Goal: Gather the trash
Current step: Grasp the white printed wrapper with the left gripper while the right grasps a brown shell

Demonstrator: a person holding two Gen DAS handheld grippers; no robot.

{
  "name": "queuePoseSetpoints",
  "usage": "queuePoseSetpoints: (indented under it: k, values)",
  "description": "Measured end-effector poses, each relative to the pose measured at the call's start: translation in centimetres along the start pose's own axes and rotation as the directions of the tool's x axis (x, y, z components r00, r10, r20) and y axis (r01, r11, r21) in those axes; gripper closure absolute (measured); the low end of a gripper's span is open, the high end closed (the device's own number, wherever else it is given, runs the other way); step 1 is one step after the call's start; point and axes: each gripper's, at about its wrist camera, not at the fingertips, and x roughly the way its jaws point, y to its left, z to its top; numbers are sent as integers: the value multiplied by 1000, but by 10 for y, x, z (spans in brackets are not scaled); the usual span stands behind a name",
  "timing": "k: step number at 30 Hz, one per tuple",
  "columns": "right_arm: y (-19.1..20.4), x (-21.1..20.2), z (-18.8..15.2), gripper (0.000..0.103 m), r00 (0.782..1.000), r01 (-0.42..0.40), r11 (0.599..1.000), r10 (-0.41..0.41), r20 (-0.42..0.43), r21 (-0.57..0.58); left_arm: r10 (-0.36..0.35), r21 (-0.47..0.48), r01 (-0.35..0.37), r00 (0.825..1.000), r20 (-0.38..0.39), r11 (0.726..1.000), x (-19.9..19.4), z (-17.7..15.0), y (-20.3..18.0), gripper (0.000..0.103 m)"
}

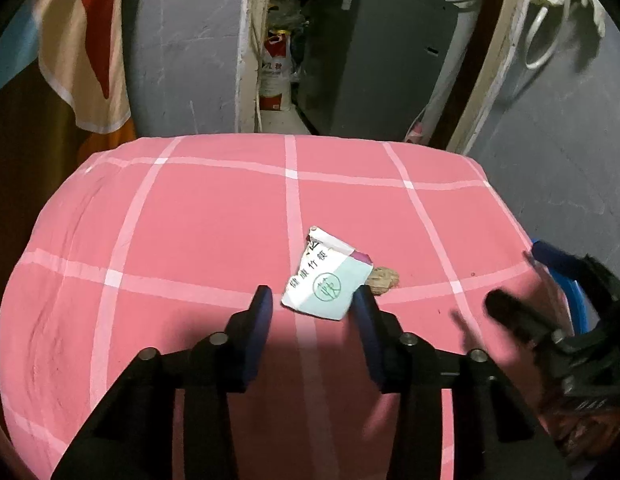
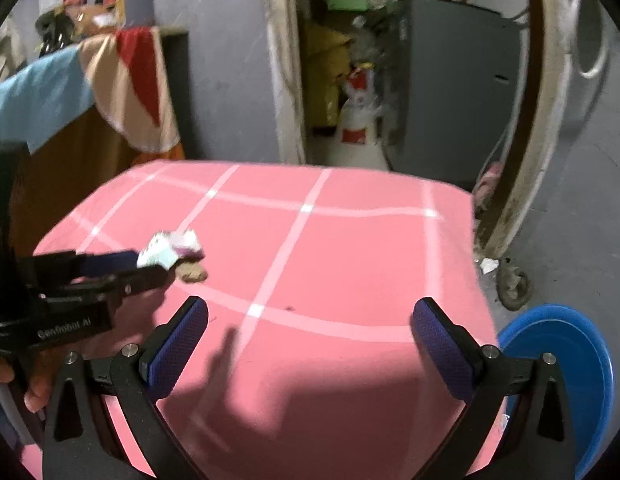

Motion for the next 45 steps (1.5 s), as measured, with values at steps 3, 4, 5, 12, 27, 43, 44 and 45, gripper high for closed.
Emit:
queuePoseSetpoints:
  k: [3, 4, 5, 12, 27, 43, 44, 45]
  values:
    - [9, 8, 3, 0, 999, -22, 999, 20, -39, -40, -16, -26, 16, 1000, -2, 1000, -1, 2, 5, 74]
    - [10, 9, 4, 1, 999, -30, 998, 27, -44, -50, -23, -37, 23, 1000, -2, 999, -1, 2, 8, 75]
    - [12, 11, 6, 1, 998, -43, 998, 40, -51, -56, -27, -45, 27, 1000, -3, 999, -2, 3, 9, 77]
    - [29, 30, 13, 23, 986, -125, 986, 111, -123, -112, -50, -78, 50, 999, -2, 996, -4, 5, 19, 82]
    - [56, 52, 31, 59, 963, -223, 948, 177, -205, -229, -35, -111, 35, 999, 3, 993, -10, 4, 29, 82]
    - [49, 42, 24, 88, 965, -221, 937, 168, -203, -272, -51, -47, 51, 999, -16, 998, -8, 6, 16, 79]
    - [46, 41, 23, 88, 965, -217, 940, 166, -201, -262, -50, -33, 49, 999, -18, 998, -7, 6, 12, 75]
    - [42, 40, 22, 88, 966, -214, 943, 166, -200, -253, -49, -22, 48, 999, -19, 999, -6, 6, 9, 71]
